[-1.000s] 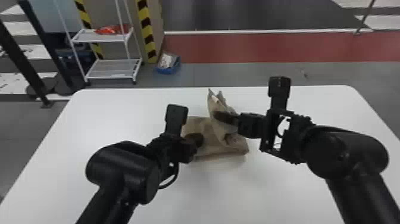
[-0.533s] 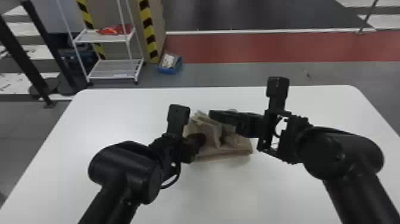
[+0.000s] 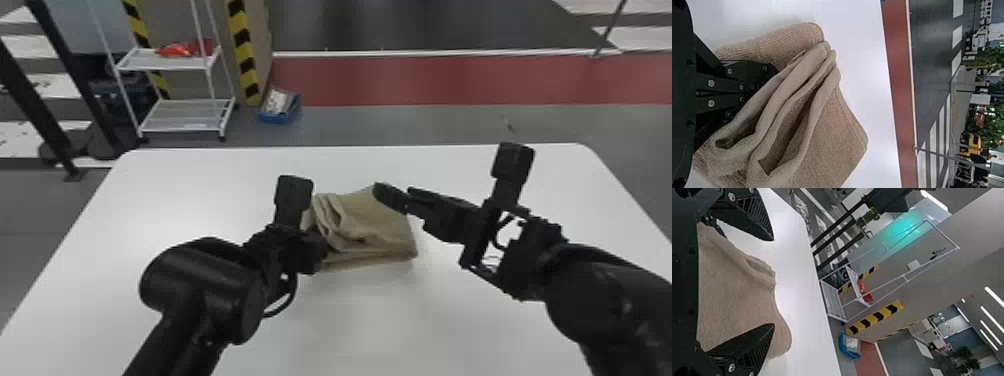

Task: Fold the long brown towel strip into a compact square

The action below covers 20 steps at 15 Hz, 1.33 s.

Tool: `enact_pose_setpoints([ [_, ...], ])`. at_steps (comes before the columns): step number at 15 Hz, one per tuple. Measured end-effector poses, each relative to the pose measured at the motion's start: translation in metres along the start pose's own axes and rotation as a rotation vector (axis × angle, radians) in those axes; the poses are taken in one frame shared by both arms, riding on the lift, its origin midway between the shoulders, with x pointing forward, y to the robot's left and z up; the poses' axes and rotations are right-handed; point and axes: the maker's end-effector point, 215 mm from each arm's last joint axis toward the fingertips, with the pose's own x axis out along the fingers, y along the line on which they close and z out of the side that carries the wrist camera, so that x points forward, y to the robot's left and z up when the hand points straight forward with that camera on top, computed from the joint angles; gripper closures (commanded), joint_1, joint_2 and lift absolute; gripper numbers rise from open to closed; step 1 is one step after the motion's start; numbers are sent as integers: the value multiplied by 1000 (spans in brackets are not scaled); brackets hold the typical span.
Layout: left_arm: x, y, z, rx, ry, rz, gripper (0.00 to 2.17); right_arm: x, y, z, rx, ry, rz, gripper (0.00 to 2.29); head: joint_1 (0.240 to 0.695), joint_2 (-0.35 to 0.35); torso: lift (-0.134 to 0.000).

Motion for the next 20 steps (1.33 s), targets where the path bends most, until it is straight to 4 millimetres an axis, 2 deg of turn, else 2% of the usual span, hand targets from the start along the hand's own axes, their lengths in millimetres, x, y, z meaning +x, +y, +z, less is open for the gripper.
enact_pose_setpoints([
  [1,1,1,-1,-1,0,2,1885,-13,-9,-1,-3,-3,-4,1008,695,-5,-128],
  [2,1,1,-1,-2,-3,3,1885,-29,-16,0,-11,-10,3,1781,695,-18,-128],
  [3,2,1,-1,-3,-6,4,1885,-46,-25,0,-19,-9,1,2003,695,-31,-128],
  [4,2,2,0,-3,-7,5,1885,-58,-32,-2,-28,-1,0,2101,695,-55,-128],
  [6,1,5,0,-7,-10,9,1885,-81,-35,-11,-44,21,41,2105,695,-66,-128],
  [9,1,6,0,-9,-12,10,1885,-95,-42,-32,-54,40,34,2105,695,-75,-128],
  [15,2,5,-1,-8,-12,11,1885,-82,-33,-85,-55,110,51,2105,695,-46,-128],
  [17,2,5,-1,-8,-12,11,1885,-76,-30,-98,-52,124,54,2105,695,-37,-128],
  [20,2,6,0,-10,-13,13,1885,-68,-36,-106,-51,142,37,2105,695,-30,-128],
])
